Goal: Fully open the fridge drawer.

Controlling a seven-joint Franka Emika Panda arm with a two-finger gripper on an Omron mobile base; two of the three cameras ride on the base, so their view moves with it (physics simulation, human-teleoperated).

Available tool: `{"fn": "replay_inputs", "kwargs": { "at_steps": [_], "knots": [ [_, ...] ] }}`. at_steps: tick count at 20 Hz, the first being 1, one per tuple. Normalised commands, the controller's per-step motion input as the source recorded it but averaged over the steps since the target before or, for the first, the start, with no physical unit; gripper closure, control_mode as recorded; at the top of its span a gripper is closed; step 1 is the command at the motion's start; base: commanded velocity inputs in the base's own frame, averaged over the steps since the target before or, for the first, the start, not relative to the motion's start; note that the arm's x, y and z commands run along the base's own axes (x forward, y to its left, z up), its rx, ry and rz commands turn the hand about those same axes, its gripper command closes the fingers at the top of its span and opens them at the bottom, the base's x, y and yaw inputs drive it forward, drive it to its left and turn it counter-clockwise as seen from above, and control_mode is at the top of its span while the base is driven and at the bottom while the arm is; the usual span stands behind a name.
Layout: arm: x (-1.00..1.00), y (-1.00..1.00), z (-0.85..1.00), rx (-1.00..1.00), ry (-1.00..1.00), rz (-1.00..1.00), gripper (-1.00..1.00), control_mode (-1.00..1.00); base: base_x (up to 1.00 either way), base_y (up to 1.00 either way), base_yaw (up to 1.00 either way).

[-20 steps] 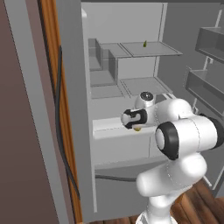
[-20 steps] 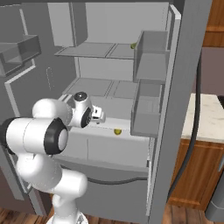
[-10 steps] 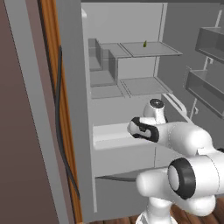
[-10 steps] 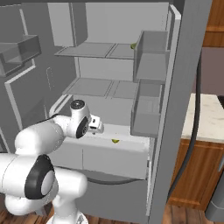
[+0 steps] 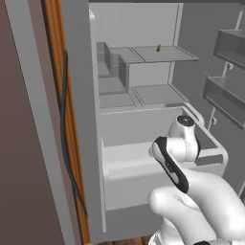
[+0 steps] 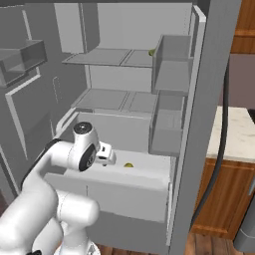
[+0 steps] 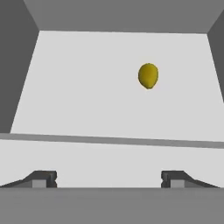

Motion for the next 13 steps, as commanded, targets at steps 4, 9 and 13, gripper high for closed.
{"fn": "replay_inputs", "kwargs": {
  "at_steps": [4, 9, 13],
  "knots": [
    [-0.94, 0.00, 0.70, 0.14, -0.31, -0.06, -1.00, -1.00, 0.00, 0.00, 0.00],
    [-0.78, 0.27, 1.00, 0.07, -0.49, -0.09, -1.00, -1.00, 0.00, 0.00, 0.00],
    [-0.70, 0.47, 1.00, 0.00, -0.49, -0.05, -1.00, -1.00, 0.00, 0.00, 0.00]
  ]
}}
